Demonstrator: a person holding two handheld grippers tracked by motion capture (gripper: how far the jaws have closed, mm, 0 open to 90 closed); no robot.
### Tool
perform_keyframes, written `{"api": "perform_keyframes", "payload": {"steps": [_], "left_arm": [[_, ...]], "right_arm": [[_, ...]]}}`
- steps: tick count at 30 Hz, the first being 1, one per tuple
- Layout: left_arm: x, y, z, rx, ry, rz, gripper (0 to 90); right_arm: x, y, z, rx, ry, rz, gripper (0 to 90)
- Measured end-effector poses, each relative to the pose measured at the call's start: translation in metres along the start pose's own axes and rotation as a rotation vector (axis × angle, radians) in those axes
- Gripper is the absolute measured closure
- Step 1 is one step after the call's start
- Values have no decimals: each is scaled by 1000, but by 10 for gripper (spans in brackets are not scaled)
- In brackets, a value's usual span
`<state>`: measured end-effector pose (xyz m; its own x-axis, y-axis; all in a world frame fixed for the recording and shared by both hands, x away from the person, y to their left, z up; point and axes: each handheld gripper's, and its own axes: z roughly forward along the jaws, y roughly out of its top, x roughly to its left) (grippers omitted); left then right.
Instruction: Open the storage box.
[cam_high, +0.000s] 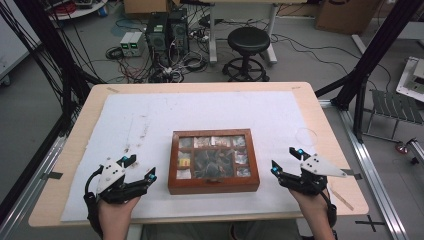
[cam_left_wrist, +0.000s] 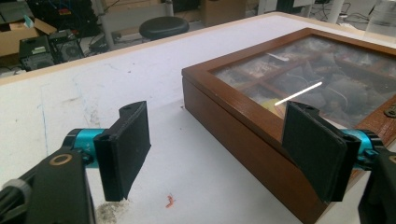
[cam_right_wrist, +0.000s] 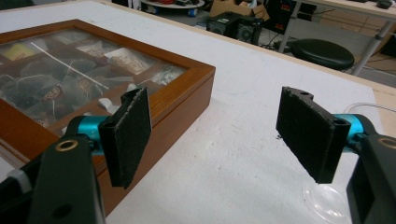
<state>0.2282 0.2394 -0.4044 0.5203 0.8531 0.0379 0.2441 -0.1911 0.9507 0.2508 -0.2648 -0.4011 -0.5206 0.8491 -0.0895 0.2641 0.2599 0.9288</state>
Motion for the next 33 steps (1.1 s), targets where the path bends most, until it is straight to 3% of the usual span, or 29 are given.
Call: {"api": "perform_keyframes", "payload": {"steps": [8, 17, 21, 25, 30, 33], "left_arm": [[0, -1, 0, 5, 6, 0, 239], [2, -4, 4, 20, -56, -1, 239], [2, -5, 7, 32, -66, -2, 239], [3, -5, 11, 32, -68, -5, 239], [2, -6, 17, 29, -91, -16, 239], [1, -6, 19, 31, -93, -13, 239]], "right_arm": [[-1, -1, -1, -1, -2, -2, 270], [0, -4, 0, 4, 6, -11, 270], [5, -8, 3, 15, 54, -35, 269], [11, -15, 5, 42, 149, -116, 268], [13, -20, 8, 101, 250, -162, 290], [15, -22, 10, 130, 274, -181, 298]]}}
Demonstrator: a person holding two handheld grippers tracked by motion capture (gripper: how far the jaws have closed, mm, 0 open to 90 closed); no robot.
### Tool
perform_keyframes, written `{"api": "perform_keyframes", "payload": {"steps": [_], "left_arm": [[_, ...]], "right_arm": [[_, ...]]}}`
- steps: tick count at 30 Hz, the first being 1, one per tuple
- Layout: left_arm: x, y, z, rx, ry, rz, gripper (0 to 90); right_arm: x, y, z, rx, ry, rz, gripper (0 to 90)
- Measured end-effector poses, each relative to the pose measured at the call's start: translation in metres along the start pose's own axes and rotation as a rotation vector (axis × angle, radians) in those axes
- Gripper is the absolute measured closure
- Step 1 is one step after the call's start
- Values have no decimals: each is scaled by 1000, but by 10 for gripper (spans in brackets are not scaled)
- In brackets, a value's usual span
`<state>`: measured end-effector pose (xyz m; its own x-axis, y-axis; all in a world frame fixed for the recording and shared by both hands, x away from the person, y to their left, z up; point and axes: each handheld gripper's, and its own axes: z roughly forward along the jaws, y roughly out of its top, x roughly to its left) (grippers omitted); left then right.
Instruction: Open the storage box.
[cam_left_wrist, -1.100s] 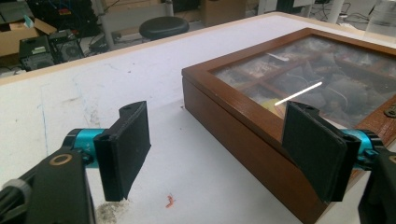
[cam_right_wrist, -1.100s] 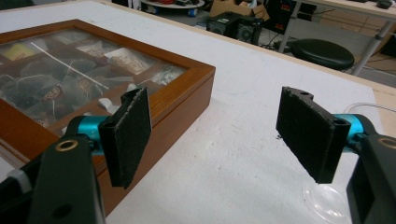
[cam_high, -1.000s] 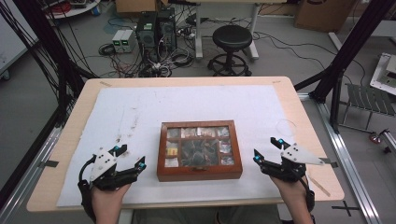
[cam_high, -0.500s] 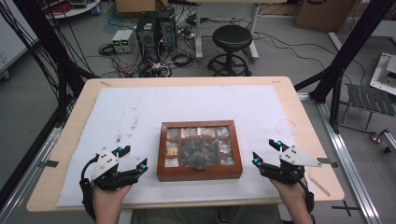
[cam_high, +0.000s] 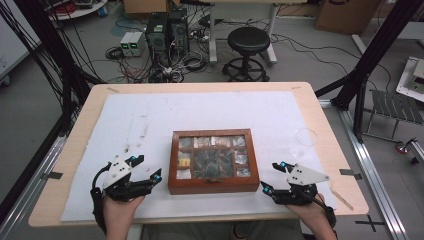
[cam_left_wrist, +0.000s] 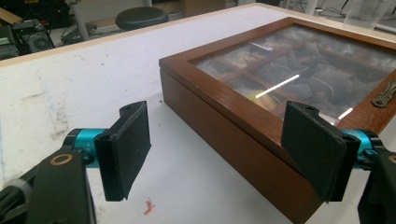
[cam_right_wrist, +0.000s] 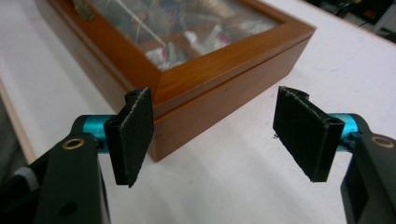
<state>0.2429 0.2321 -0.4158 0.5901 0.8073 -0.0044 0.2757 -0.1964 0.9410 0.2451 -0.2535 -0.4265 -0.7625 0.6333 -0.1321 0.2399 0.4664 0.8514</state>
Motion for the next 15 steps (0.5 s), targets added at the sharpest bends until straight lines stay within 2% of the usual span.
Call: {"api": "perform_keyframes", "payload": {"steps": [4, 8, 11, 15], "left_arm": [[-1, 1, 2, 3, -7, 4, 239], [-1, 1, 1, 4, -1, 4, 239], [-1, 1, 2, 7, -5, 5, 239], [-3, 1, 3, 7, -6, 11, 239]], "right_arm": [[3, -2, 6, 47, 30, -17, 299], [3, -4, 9, 75, 32, -20, 301], [1, -4, 11, 102, 24, 1, 305], [0, -3, 11, 107, 31, 23, 305]]}}
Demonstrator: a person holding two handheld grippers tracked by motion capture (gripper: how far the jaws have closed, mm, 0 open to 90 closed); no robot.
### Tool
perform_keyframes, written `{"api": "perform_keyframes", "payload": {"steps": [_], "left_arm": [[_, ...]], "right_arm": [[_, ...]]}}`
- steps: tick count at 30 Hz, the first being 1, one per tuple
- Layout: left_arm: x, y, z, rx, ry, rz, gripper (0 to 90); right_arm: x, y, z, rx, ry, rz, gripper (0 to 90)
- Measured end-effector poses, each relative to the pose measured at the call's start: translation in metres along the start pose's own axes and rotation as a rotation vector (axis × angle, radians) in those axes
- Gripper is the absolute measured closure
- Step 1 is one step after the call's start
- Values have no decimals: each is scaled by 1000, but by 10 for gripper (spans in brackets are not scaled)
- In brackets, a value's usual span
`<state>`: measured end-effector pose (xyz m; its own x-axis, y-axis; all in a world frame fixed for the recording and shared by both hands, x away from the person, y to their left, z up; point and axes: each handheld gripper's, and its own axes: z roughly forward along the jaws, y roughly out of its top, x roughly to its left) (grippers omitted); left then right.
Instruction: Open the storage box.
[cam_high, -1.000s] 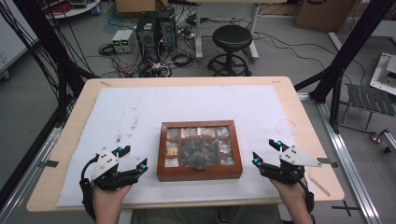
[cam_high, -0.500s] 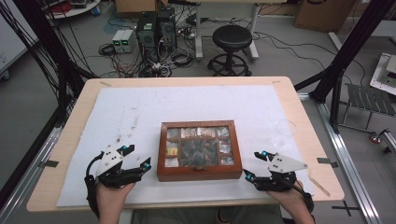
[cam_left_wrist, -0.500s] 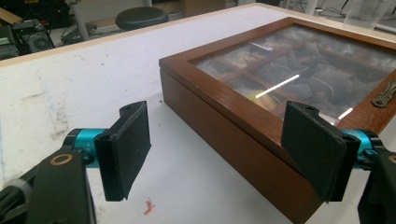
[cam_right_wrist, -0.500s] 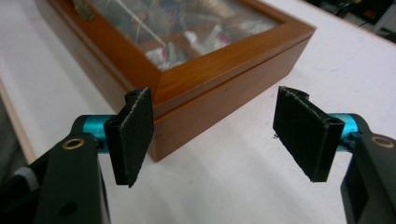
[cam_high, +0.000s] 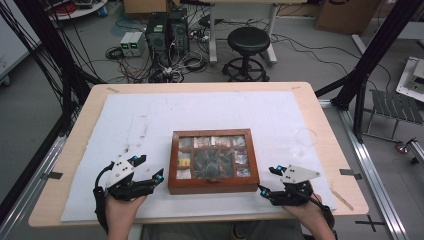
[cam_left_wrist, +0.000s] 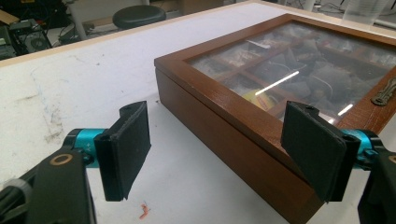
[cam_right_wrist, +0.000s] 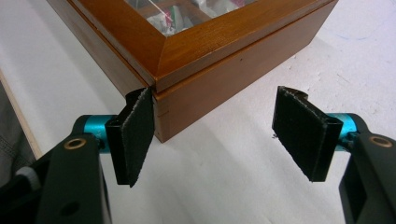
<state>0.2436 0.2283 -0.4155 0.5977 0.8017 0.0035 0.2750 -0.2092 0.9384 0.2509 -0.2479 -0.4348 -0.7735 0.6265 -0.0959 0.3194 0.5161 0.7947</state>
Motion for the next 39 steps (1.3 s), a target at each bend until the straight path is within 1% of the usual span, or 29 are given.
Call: {"api": "perform_keyframes", "payload": {"steps": [4, 7, 8, 9, 10, 12, 13, 14, 16, 18, 19, 20, 22, 23, 24, 25, 26, 27, 29, 31, 34, 36, 39], "left_arm": [[0, 1, 0, -1, -7, 9, 239], [0, 1, 0, -2, -20, 10, 239], [0, 1, 0, -3, -34, 20, 239], [0, 1, 0, -3, -34, 20, 239], [0, 1, -1, -1, -42, 30, 239], [3, 0, -1, -2, -104, 40, 239], [3, 0, -1, -2, -104, 40, 239], [5, -1, -2, 8, -155, 55, 242], [7, -3, -3, 37, -210, 81, 246], [7, -6, -3, 61, -244, 110, 249], [7, -6, -3, 61, -244, 110, 249], [5, -8, -1, 80, -288, 135, 249], [1, -10, 4, 107, -326, 155, 249], [-1, -11, 6, 123, -337, 167, 249], [-1, -11, 6, 123, -337, 167, 249], [-3, -11, 9, 143, -333, 183, 249], [-6, -12, 12, 160, -298, 192, 253], [-6, -12, 12, 160, -298, 192, 252], [-9, -12, 17, 152, -271, 178, 253], [-11, -12, 19, 145, -266, 180, 265], [-11, -11, 20, 138, -274, 187, 266], [-12, -11, 21, 131, -277, 185, 266], [-15, -9, 22, 124, -273, 211, 268]], "right_arm": [[0, 2, 0, 3, 0, 7, 305], [1, 3, -1, -11, -8, 10, 305], [2, 3, -1, -16, -12, 9, 305], [2, 3, -1, -16, -12, 9, 305], [3, 4, -1, -26, -17, 6, 306], [4, 5, -1, -35, -26, 2, 306], [4, 5, -2, -38, -26, 0, 306], [4, 5, -2, -42, -27, 0, 305], [3, 6, -2, -43, -25, 2, 305], [4, 5, -1, -44, -24, 7, 305], [4, 5, -1, -44, -24, 7, 305], [3, 6, -1, -45, -20, 9, 305], [3, 6, -2, -50, -19, 11, 305], [3, 6, -2, -51, -17, 10, 305], [3, 7, -2, -51, -16, 13, 305], [3, 7, -2, -51, -16, 13, 305], [2, 7, -2, -55, -18, 12, 305], [2, 7, -2, -55, -18, 12, 305], [3, 7, -2, -53, -15, 11, 305], [2, 7, -1, -53, -8, 12, 304], [2, 6, -1, -53, -1, 9, 301], [2, 6, -1, -56, 0, 8, 297], [1, 5, -4, -78, 24, 10, 287]]}}
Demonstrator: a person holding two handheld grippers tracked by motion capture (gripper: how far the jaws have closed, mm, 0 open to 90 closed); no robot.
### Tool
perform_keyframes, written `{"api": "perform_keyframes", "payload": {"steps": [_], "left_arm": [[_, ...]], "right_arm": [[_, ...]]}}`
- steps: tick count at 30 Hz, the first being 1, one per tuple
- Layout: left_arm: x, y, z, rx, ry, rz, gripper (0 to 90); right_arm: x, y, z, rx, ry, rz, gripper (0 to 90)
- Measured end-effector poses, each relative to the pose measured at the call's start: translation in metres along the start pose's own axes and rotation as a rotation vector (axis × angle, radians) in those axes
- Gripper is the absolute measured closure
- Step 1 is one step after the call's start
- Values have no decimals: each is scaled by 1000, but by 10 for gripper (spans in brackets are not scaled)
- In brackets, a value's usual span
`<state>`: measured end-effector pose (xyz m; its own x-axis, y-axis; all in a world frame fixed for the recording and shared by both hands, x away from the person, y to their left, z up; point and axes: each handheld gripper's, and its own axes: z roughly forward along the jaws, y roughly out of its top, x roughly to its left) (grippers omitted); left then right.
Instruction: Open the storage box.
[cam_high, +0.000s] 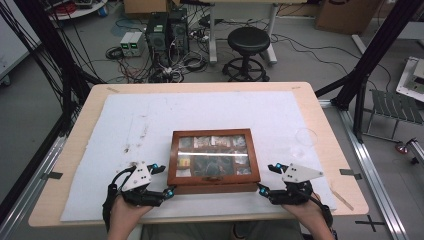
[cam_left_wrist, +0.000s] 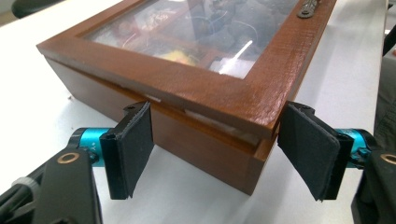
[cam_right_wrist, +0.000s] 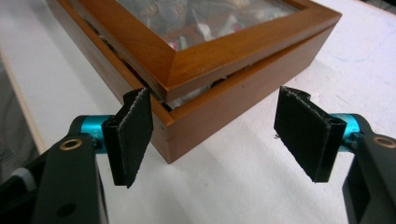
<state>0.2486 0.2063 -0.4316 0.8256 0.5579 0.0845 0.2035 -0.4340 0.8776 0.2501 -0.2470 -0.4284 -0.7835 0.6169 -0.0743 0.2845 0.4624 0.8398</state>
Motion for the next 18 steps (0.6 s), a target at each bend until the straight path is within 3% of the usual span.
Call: {"api": "perform_keyframes", "payload": {"steps": [7, 18], "left_arm": [[-4, 6, 1, -47, 21, 47, 283], [1, 20, -5, -144, 30, 77, 309]], "right_arm": [[-4, 2, -12, -46, 6, -1, 284], [-10, 6, -20, -102, -14, 20, 285]]}}
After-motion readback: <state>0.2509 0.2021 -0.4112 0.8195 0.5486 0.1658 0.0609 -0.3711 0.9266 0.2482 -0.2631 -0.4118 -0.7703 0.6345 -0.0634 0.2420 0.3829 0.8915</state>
